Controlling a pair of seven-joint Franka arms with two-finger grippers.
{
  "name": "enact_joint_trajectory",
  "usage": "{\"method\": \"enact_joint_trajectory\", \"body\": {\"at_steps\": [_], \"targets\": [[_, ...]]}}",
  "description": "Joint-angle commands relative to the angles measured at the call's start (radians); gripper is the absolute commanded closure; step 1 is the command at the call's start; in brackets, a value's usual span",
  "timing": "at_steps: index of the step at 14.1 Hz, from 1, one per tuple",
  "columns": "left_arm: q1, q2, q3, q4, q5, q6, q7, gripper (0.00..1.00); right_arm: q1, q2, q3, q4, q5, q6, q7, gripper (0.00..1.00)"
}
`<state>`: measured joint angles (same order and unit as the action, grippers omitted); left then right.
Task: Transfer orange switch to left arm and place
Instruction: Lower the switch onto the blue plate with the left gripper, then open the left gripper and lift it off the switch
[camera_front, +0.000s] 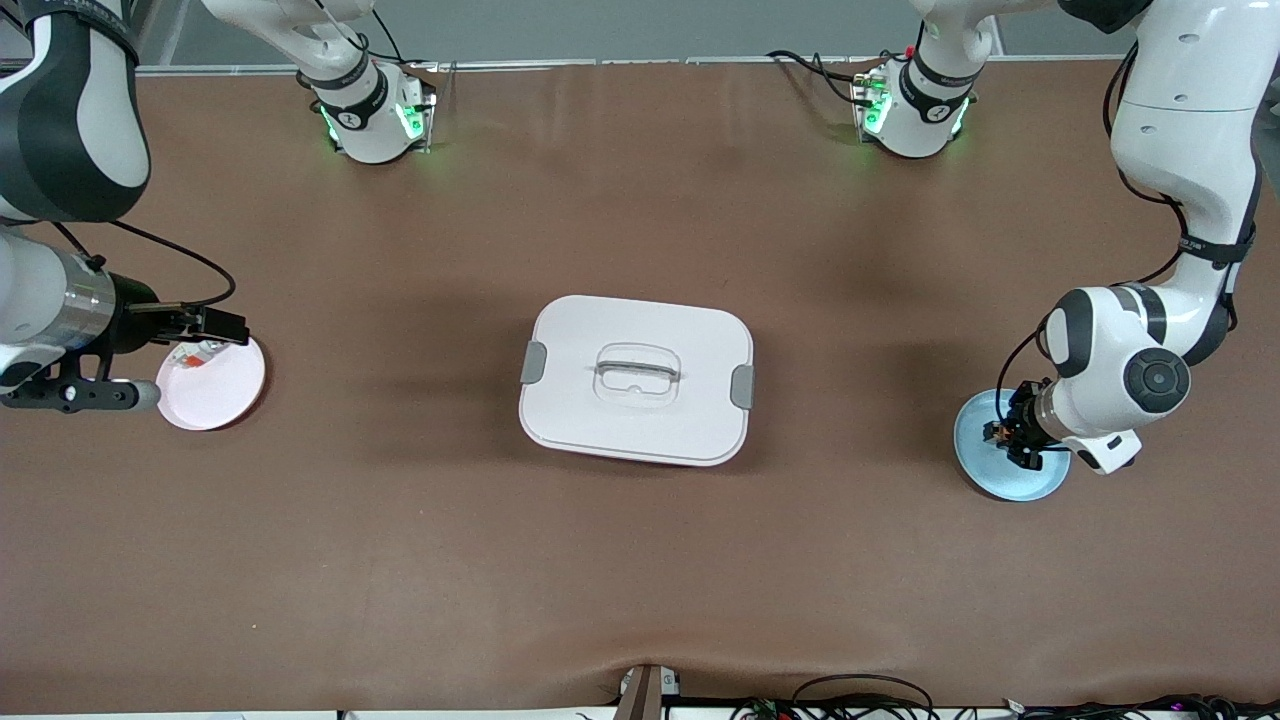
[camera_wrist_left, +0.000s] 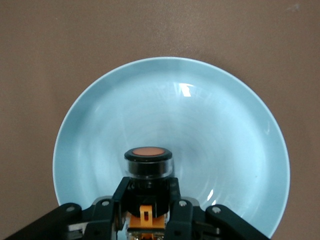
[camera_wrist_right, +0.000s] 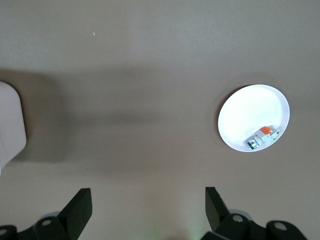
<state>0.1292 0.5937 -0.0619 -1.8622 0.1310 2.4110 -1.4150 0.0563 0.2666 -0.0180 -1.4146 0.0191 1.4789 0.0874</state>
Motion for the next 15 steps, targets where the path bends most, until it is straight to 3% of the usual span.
{"method": "enact_joint_trajectory", "body": {"at_steps": [1, 2, 3, 10, 13, 15], "targets": [[0.015, -0.002, -0.009, -0.005, 0.022, 0.014, -0.001, 0.81, -0.015, -0.035, 0.016, -0.035, -0.005, 0.018, 0.04, 0.0], [0.015, 0.0, -0.01, -0.002, 0.022, 0.013, -0.001, 0.47, -0.018, -0.056, 0.017, -0.037, -0.01, 0.02, 0.032, 0.0], [0.015, -0.002, -0.012, 0.001, 0.019, 0.013, -0.014, 0.0, -0.018, -0.067, 0.017, -0.038, -0.008, 0.015, 0.028, 0.0], [-0.003, -0.028, -0.015, 0.026, 0.015, 0.0, -0.106, 0.0, -0.021, -0.124, 0.015, -0.043, -0.018, -0.022, -0.035, 0.0], [-0.008, -0.041, -0.016, 0.032, 0.019, -0.01, -0.124, 0.0, -0.016, -0.228, 0.015, -0.175, -0.022, 0.11, -0.037, 0.0], [-0.028, -0.041, -0.015, 0.044, 0.021, -0.036, -0.122, 0.0, -0.015, -0.247, 0.016, -0.195, -0.028, 0.132, -0.035, 0.0]]}}
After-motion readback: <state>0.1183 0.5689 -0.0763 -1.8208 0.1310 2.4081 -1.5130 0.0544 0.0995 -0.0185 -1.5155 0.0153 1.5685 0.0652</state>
